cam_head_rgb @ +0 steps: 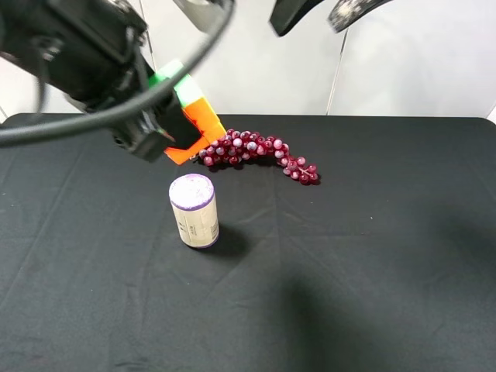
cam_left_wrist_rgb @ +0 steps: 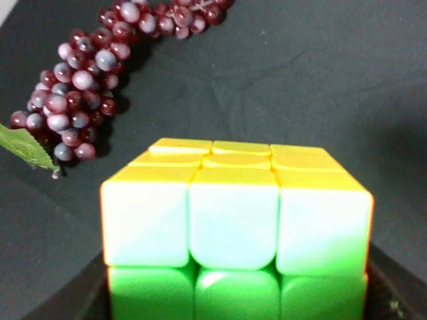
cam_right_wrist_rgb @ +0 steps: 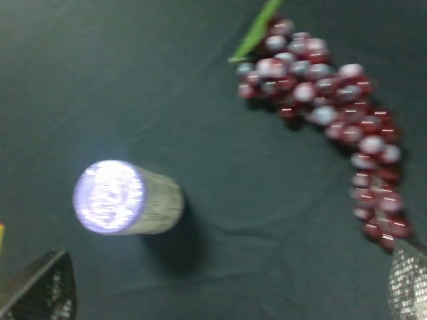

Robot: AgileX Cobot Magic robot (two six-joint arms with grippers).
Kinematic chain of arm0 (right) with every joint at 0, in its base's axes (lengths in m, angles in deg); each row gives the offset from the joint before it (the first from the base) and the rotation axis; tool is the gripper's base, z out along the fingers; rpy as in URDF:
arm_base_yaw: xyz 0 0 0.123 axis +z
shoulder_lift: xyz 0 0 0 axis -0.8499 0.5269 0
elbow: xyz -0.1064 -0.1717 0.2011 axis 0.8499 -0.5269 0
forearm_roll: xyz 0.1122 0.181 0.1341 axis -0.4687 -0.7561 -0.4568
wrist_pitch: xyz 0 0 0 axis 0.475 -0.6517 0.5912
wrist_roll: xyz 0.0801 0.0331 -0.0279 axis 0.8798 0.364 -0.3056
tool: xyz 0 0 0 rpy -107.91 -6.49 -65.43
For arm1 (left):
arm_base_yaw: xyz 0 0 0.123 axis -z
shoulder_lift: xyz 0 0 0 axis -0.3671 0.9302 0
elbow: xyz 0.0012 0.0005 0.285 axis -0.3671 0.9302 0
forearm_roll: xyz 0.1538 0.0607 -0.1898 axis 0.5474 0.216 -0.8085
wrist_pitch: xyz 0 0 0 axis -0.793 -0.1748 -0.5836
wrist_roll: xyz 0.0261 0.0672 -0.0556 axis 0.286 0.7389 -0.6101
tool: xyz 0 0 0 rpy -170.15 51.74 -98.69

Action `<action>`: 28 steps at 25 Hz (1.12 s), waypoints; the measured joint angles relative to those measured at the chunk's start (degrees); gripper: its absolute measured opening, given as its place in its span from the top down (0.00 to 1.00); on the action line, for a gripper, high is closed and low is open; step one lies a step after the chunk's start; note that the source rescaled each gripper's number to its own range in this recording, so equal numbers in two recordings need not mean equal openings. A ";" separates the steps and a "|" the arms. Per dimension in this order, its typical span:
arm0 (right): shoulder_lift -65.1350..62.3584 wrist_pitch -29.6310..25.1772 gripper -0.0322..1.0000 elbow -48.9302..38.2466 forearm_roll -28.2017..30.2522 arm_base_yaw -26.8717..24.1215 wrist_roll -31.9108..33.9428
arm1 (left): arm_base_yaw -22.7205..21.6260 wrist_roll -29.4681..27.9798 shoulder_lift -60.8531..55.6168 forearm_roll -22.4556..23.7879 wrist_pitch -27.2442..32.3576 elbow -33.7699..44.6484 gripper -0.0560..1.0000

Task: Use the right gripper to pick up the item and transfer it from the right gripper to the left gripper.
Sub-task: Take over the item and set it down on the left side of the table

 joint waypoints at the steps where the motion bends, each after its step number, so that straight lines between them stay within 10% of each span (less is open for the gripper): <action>1: -0.70 0.00 0.00 0.00 1.21 0.00 0.51 | 0.00 0.00 -1.36 0.12 1.24 0.00 0.95; 11: -11.79 0.02 0.00 -6.45 6.32 0.00 3.66 | 0.00 0.00 -4.13 2.60 9.02 0.00 0.95; 28: -50.14 0.48 0.00 -52.41 13.81 0.00 3.65 | 0.00 -4.43 -4.17 4.05 10.31 0.00 0.95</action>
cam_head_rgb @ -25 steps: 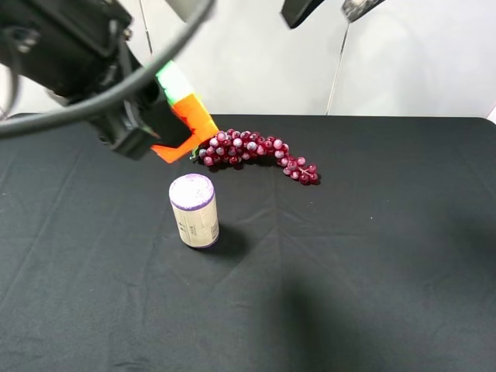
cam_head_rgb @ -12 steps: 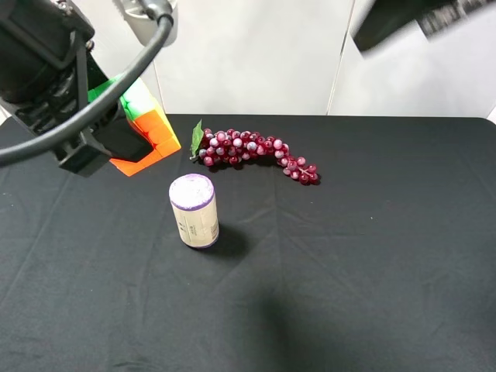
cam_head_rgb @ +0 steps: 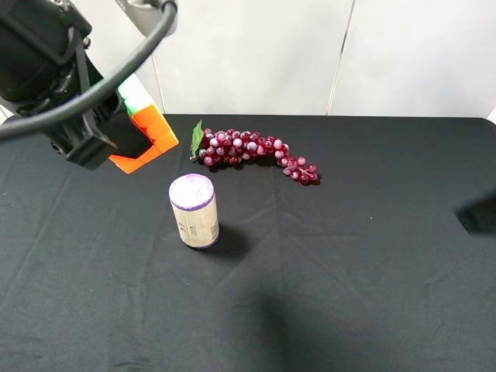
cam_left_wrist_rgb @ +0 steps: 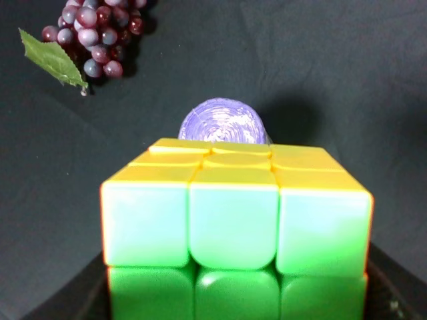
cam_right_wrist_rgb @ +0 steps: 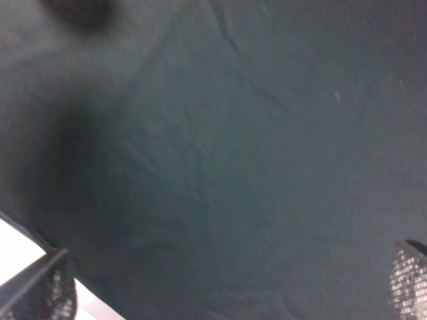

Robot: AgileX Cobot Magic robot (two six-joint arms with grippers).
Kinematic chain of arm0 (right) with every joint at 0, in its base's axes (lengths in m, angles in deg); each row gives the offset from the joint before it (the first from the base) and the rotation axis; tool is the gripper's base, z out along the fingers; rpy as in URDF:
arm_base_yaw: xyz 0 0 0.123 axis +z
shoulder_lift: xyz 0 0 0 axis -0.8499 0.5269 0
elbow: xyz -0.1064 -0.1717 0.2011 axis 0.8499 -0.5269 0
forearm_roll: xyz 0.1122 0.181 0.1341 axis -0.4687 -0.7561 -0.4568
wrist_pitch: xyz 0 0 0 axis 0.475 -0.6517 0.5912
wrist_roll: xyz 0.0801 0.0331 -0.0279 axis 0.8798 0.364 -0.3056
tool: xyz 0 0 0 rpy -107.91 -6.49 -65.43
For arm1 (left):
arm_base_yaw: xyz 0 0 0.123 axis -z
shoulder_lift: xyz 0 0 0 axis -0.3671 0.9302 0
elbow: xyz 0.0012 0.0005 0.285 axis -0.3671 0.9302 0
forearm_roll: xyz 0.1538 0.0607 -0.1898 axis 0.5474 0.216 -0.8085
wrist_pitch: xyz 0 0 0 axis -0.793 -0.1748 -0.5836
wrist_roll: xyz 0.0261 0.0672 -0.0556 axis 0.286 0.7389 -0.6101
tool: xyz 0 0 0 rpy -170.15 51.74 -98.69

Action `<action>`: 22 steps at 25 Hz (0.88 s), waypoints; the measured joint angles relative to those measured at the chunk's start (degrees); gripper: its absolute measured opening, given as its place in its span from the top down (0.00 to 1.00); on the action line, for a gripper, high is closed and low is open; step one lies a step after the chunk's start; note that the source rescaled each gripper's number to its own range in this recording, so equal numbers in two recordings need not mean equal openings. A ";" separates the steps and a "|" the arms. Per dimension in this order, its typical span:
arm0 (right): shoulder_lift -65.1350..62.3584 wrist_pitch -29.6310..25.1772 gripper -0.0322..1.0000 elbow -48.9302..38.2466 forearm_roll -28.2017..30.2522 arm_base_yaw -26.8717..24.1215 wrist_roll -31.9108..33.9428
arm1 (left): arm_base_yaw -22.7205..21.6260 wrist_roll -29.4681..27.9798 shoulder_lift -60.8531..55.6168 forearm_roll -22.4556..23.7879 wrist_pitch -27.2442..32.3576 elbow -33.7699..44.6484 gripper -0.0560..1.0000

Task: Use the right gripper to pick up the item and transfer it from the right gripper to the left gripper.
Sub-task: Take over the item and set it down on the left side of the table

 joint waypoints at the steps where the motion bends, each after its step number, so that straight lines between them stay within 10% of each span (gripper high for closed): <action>1: -2.41 0.69 0.00 -1.76 0.57 0.00 0.00 | 0.00 -0.79 0.00 0.00 0.00 0.00 0.95; 12: -31.57 8.95 0.00 -19.21 1.61 0.00 2.77 | -1.79 -10.55 0.00 0.42 1.48 0.00 0.95; 22: -37.27 10.16 0.00 -20.23 1.51 0.00 2.78 | -16.27 -12.26 0.19 -2.07 4.34 0.00 0.95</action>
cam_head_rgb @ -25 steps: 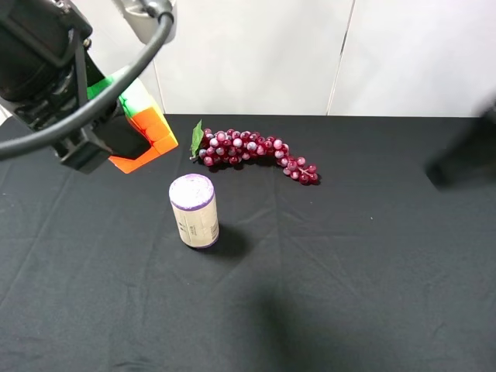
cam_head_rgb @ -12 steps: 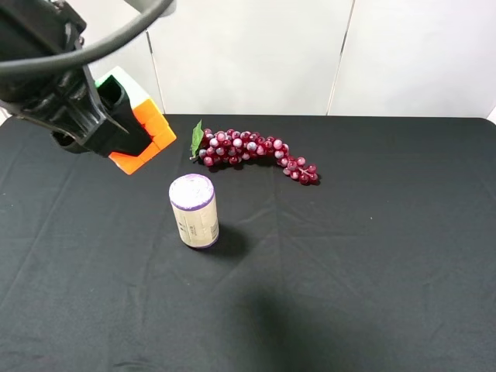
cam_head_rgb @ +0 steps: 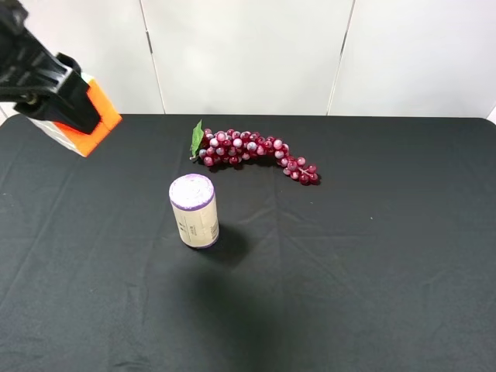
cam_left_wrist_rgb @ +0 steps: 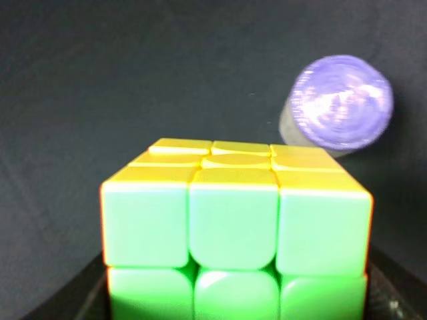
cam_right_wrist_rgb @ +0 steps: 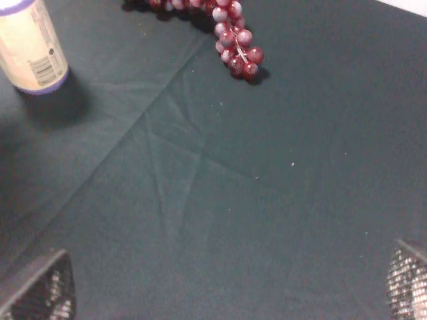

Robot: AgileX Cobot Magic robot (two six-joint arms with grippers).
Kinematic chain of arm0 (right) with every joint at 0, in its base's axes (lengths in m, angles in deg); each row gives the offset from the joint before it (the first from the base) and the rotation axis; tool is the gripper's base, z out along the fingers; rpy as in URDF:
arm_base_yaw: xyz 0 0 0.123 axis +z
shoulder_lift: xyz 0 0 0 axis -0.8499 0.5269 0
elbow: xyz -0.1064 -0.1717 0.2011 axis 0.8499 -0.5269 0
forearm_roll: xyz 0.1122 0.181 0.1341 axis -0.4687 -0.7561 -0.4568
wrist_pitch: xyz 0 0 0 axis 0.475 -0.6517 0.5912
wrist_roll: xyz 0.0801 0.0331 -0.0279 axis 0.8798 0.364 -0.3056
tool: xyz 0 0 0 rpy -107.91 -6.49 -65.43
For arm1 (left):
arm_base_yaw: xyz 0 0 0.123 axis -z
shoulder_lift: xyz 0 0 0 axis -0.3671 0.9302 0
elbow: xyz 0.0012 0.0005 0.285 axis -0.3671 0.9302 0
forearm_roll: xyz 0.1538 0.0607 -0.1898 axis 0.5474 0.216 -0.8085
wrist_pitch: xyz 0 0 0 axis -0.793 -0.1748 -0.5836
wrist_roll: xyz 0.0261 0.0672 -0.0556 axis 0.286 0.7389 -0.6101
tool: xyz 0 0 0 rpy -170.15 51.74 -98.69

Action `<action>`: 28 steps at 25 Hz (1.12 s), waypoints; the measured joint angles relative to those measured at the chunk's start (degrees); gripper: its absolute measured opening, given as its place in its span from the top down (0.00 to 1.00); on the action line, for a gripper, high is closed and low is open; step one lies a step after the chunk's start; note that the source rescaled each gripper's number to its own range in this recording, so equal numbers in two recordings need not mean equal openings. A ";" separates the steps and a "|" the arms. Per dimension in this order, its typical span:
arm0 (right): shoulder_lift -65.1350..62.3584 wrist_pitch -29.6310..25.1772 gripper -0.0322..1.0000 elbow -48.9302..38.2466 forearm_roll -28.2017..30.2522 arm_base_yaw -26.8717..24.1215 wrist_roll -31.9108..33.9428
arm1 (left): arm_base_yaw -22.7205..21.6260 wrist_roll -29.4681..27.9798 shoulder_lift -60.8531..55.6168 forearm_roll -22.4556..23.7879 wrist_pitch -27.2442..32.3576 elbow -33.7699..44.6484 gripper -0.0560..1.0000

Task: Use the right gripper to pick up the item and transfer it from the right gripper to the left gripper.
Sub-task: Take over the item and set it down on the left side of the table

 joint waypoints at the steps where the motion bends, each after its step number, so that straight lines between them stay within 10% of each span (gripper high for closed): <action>1: 0.00 0.00 0.00 0.00 -0.11 0.00 0.00 | -1.34 0.00 0.31 -0.14 0.17 0.00 0.95; 28: 0.00 0.00 0.00 -0.01 5.66 0.00 6.87 | -6.46 1.86 14.55 -0.78 -3.44 0.00 0.95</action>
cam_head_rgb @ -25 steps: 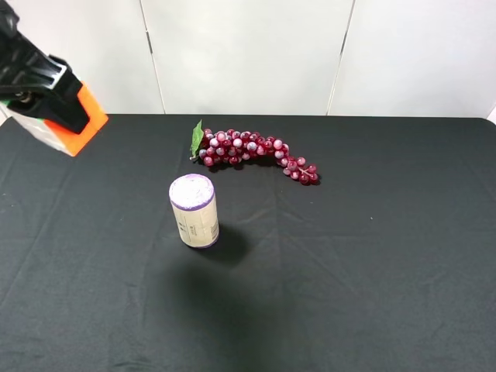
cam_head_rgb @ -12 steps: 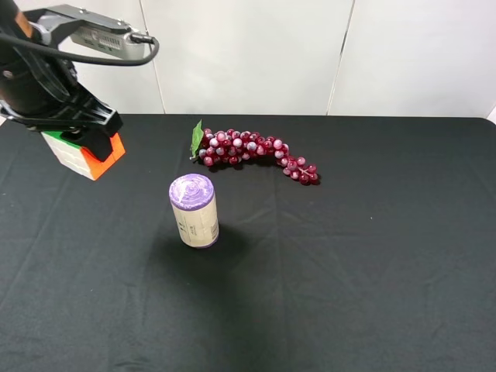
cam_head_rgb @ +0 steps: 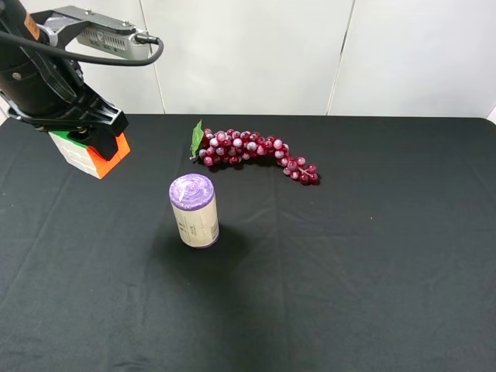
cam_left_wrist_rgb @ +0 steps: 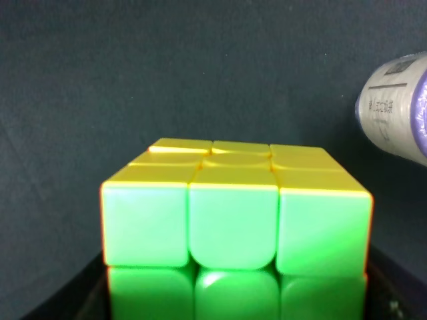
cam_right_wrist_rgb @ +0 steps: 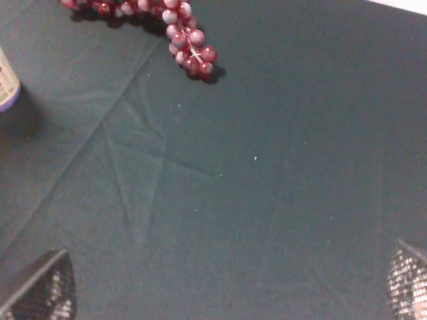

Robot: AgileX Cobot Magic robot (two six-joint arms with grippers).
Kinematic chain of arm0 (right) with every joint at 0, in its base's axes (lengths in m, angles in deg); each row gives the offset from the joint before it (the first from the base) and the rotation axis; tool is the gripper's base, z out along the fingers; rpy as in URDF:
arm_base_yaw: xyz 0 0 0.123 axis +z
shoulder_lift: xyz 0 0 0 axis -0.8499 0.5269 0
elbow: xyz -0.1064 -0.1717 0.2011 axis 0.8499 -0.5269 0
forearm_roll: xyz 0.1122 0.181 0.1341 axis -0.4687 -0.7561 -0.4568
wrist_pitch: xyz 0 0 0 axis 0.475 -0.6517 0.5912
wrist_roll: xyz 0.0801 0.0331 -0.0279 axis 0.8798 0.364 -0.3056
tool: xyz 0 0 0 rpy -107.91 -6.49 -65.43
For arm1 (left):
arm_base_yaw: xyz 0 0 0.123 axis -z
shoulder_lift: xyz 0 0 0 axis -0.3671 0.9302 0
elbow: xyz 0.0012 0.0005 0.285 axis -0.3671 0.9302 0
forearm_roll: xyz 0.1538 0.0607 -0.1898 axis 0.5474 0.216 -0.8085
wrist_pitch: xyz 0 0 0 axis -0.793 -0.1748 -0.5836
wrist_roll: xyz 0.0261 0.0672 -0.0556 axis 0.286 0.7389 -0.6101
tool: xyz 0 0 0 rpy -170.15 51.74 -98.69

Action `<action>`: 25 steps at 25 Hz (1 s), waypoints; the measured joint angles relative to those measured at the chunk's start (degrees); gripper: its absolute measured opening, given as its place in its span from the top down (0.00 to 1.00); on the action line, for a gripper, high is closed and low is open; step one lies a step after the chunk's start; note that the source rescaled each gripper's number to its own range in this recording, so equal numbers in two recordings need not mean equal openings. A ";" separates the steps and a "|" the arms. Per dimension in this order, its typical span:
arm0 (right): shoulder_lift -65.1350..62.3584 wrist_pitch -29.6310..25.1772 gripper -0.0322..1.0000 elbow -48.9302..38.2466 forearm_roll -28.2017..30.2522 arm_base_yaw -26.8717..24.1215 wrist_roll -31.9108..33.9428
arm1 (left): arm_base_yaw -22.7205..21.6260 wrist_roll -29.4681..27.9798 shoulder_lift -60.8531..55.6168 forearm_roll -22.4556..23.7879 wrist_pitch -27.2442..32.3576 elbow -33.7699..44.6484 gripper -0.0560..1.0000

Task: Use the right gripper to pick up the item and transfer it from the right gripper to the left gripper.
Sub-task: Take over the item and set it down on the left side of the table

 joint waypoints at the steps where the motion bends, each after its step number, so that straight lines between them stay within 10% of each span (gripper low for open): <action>1: 0.00 0.00 0.00 0.00 -0.06 0.00 -0.12 | 0.00 0.00 0.06 -0.24 0.00 0.00 0.95; 16: 0.00 0.07 0.00 0.00 -4.19 -0.39 -5.12 | 0.00 0.02 0.24 -1.02 3.35 0.00 0.95; 25: -2.41 0.13 0.00 0.00 -4.50 -15.49 -5.16 | 0.00 -1.10 0.24 -1.02 6.16 0.00 0.95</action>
